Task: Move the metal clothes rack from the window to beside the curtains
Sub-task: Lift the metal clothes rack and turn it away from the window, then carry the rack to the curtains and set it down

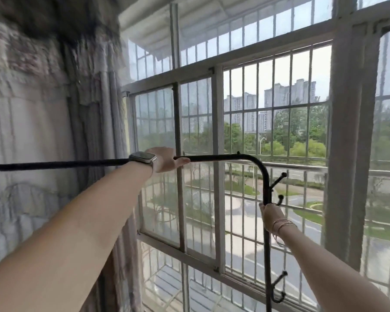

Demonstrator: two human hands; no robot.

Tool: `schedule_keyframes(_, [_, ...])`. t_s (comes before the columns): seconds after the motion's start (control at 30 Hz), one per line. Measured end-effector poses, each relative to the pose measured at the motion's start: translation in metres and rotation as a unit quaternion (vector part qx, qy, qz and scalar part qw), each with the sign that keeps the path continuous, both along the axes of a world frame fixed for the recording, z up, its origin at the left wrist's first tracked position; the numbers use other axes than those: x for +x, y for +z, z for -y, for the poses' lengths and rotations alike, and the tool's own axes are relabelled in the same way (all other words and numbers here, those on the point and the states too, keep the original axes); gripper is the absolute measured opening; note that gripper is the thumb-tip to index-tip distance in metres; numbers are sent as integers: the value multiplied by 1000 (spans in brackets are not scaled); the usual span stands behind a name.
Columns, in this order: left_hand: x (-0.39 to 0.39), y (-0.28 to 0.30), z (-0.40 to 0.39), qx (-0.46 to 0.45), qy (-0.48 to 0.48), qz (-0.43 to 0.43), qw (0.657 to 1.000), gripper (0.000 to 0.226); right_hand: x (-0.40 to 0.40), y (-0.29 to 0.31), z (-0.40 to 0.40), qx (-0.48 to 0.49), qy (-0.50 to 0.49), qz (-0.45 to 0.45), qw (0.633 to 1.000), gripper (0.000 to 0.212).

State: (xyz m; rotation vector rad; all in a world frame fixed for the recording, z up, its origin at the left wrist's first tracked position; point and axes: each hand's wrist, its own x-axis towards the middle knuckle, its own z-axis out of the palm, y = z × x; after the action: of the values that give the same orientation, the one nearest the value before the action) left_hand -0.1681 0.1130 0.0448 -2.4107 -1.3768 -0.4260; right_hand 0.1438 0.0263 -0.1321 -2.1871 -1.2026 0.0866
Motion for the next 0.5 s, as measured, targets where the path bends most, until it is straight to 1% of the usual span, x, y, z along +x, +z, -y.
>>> schedule_keyframes(0.07, [-21,1,-14,0,13,-4,1000,77,-18,0,-20,-2,19,10,1000,34])
schedule_keyframes(0.13, [-42,0,-29,7,14,-22,1000,77,-42,0,-40,9,27,-22,999,33])
schedule_keyframes(0.2, [-65,0,-45,-2,28,-12,1000,79,-61,0,-60,7,46,-27,999,34])
schedule_keyframes(0.23, [-82,0,-54,1,36,-3,999,75,-76,1,-74,9,58,-23,998,33])
schedule_keyframes(0.27, [-93,-1,-61,8,41,4,999,69,-84,-1,-86,1,63,2,998,33])
schedule_keyframes(0.3, [-105,-2,-70,14,45,8,999,57,-97,0,-98,7,74,9,997,33])
schedule_keyframes(0.33, [-118,-3,-79,19,49,9,999,51,-111,-1,-111,11,77,-14,997,30])
schedule_keyframes(0.37, [-133,-2,-90,15,58,11,998,49,-126,0,-128,21,87,-28,996,24])
schedule_keyframes(0.4, [-147,-1,-101,15,65,8,998,54,-138,1,-141,28,96,-22,995,22])
schedule_keyframes(0.43, [-160,-1,-112,14,74,4,997,62,-148,1,-155,40,104,-18,994,29])
schedule_keyframes(0.5, [-188,-1,-132,13,84,6,996,70,-174,-1,-189,34,108,-14,994,33])
